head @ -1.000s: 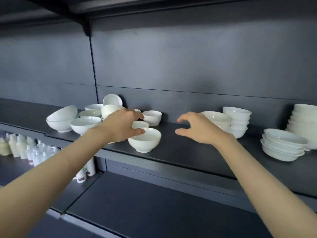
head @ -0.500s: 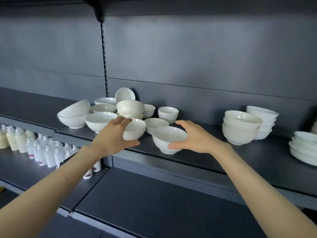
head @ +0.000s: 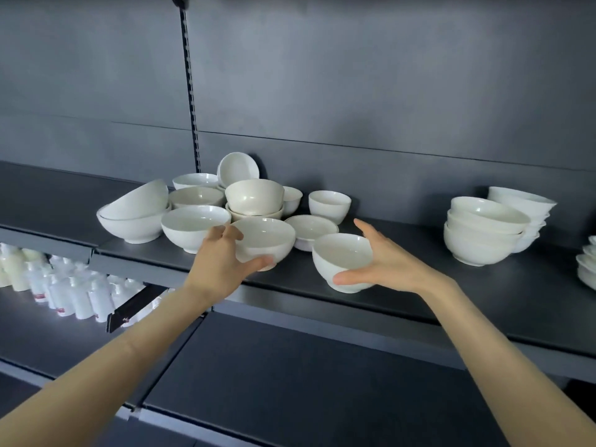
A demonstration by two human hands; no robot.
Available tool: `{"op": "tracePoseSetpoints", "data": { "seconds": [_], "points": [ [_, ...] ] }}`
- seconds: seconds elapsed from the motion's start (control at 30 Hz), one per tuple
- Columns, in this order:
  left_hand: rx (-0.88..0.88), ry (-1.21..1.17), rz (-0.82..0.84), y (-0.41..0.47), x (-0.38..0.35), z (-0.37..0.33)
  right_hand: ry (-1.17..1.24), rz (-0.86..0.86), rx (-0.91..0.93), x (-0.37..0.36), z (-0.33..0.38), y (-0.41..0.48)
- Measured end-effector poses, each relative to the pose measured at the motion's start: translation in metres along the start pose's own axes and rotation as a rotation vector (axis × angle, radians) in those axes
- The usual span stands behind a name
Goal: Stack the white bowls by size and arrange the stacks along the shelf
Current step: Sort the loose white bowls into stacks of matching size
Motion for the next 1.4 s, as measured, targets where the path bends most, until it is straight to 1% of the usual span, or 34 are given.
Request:
{"op": "tracePoseSetpoints", "data": {
  "seconds": [0.17,0.33,0.43,0.57,0.7,0.8,1.0,1.13,1.27,1.4],
  "points": [
    [-0.172,-0.078,-0.041,0.004,0.007,0.011,0.111,-0.117,-0.078,0.001,-0.003,0.004],
    [-0.282,-0.212,-0.029,0.010,0.007,0.021,0.298,-0.225,-0.055,0.009,0.008,-0.007],
    [-0.307,-0.316,0.004,0.017,0.005,0.030,0.367,-0.281,-0.028,0.014,0.026,-0.011],
    [-0.321,-0.516,0.070,0.024,0.000,0.034,0.408,-0.337,0.038,0.022,0.060,-0.012],
    [-0.284,-0.719,0.143,0.028,-0.011,0.040,0.373,-0.297,0.079,0.013,0.095,0.001],
    [-0.260,-0.805,0.181,0.029,-0.017,0.043,0.345,-0.230,0.079,-0.003,0.113,0.015],
    [-0.182,-0.868,0.239,0.026,-0.031,0.048,0.268,-0.091,0.040,-0.032,0.117,0.032],
    [-0.185,-0.882,0.245,0.025,-0.035,0.049,0.228,-0.040,0.042,-0.043,0.113,0.036],
    [-0.149,-0.908,0.241,0.026,-0.037,0.051,0.171,-0.032,0.006,-0.052,0.106,0.042],
    [-0.134,-0.930,0.243,0.027,-0.038,0.052,0.164,-0.028,-0.008,-0.054,0.103,0.044]
  ]
}}
Point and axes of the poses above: each hand's wrist, its own y-axis towards the middle knuckle, its own x-axis out of the back of the hand, z = x × y, the point moved 8 cm from there along y, towards the middle knuckle, and after that the axes turned 15 degrees about -x, right-handed, at the moved point
